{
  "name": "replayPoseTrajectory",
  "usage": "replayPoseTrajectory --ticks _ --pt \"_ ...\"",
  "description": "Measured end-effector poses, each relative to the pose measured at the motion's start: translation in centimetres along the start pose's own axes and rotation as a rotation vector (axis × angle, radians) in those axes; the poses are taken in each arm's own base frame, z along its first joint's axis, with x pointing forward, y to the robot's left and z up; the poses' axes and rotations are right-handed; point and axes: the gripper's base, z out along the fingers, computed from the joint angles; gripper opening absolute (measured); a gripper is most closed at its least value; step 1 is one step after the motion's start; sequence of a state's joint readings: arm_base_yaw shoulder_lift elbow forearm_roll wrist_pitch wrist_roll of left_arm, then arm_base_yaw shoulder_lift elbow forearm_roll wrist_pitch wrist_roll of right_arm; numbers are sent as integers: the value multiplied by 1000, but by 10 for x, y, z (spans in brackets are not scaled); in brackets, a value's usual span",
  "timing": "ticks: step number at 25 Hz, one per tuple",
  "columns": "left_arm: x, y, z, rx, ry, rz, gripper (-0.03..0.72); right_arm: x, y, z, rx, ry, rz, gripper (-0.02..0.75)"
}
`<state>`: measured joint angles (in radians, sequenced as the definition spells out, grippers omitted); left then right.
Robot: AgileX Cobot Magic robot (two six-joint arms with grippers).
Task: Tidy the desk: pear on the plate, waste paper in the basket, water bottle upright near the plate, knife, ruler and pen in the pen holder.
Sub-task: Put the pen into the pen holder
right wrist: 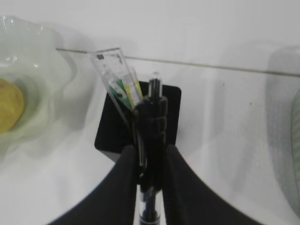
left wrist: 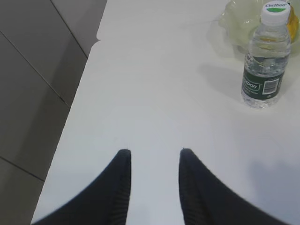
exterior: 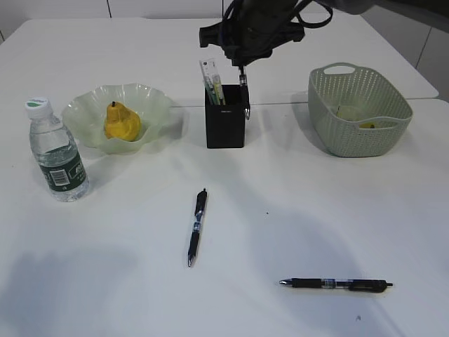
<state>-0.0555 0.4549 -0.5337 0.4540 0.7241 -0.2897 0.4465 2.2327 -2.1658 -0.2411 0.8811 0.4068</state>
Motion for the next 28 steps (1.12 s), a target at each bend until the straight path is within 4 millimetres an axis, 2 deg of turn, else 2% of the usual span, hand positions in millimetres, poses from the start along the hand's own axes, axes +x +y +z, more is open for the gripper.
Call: replayPoseTrajectory --ticks 18,24,28 --pt "0 0 0 1 -2 0 239 -29 -19 -1 87 -286 -166 134" --pt "0 0 0 1 -2 0 239 -24 -34 13 83 -299 -168 134" --pt "0 0 0 0 -3 1 239 -19 -31 23 29 -351 -176 134"
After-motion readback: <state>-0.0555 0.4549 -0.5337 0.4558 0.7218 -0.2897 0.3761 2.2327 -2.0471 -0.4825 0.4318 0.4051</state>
